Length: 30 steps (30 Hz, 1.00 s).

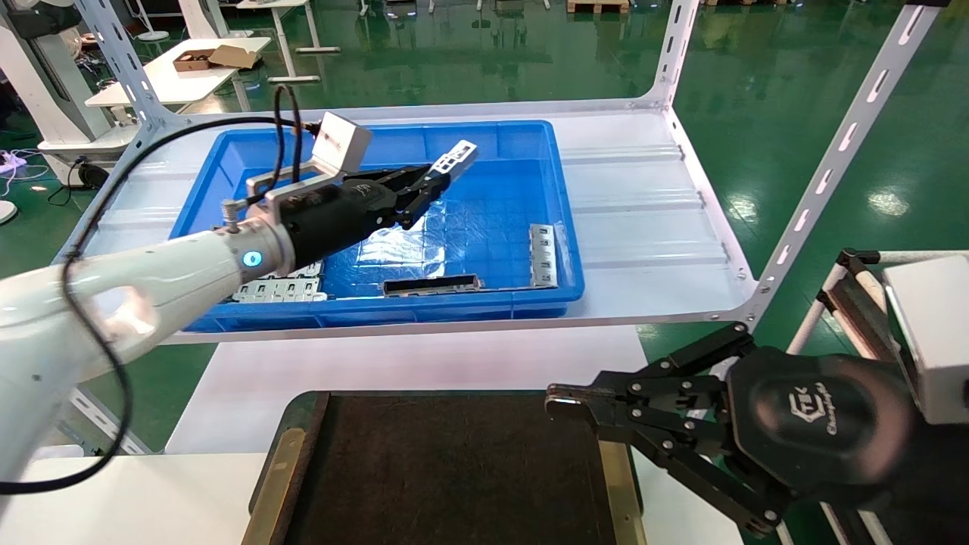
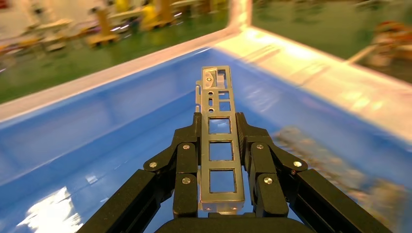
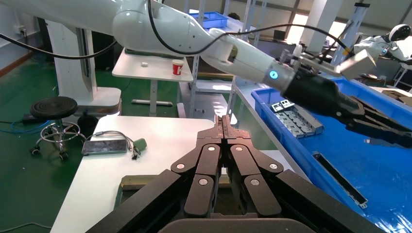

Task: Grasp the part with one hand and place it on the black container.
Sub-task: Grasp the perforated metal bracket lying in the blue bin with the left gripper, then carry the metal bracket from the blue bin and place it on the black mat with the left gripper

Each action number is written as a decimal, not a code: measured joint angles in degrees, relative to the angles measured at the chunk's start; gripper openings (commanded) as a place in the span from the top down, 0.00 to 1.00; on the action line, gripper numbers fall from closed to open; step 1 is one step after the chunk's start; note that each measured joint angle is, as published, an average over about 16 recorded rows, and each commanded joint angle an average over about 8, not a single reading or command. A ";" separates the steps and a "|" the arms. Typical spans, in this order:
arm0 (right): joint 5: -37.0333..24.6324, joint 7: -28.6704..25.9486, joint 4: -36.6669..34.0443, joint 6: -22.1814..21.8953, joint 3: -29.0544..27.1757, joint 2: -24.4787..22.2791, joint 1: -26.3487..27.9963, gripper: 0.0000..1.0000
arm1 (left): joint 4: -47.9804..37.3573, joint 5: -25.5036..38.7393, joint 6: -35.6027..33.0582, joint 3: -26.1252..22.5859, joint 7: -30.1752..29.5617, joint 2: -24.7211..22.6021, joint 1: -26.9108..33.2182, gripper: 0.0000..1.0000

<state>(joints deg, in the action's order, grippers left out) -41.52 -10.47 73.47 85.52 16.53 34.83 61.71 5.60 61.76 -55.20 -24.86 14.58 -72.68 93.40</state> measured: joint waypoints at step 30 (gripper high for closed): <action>0.08 0.06 0.00 -0.05 0.11 -0.05 0.02 1.00 | 25.13 -6.34 -32.85 -4.68 -16.39 13.78 -20.53 1.00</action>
<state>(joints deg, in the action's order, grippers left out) -41.44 -10.41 73.47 85.47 16.64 34.79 61.73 30.73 55.42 -88.05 -29.54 -1.81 -58.91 72.88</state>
